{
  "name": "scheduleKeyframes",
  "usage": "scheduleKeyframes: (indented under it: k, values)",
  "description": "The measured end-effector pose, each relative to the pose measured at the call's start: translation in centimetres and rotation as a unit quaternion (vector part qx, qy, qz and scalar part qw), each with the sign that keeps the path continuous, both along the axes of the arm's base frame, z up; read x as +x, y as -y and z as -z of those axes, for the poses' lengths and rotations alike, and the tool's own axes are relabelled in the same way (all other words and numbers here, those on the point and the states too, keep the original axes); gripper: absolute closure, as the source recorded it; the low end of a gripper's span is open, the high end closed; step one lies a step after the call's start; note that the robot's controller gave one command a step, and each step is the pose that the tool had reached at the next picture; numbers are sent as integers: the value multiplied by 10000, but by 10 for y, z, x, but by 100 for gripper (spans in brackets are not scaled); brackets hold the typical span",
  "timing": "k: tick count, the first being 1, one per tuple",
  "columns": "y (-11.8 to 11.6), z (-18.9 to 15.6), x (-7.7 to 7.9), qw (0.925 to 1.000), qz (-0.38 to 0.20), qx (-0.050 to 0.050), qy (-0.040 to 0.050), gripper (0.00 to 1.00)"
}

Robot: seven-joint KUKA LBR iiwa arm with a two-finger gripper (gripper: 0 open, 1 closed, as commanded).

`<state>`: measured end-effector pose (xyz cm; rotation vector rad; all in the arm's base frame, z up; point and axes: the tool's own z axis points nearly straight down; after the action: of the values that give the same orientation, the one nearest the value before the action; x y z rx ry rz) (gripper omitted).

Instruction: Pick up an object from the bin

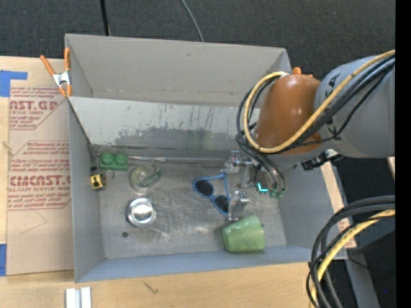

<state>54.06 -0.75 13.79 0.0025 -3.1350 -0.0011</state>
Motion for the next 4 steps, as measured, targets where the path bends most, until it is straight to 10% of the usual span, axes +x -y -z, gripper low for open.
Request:
scheduleKeyframes:
  k: [1,2,3,4]
  values:
    - [17,54,28,9993,360,-2,24,0]
    - [16,51,28,9994,354,-2,34,100]
    - [-13,61,40,9983,573,-45,55,100]
    - [-17,64,39,9983,577,-5,71,0]
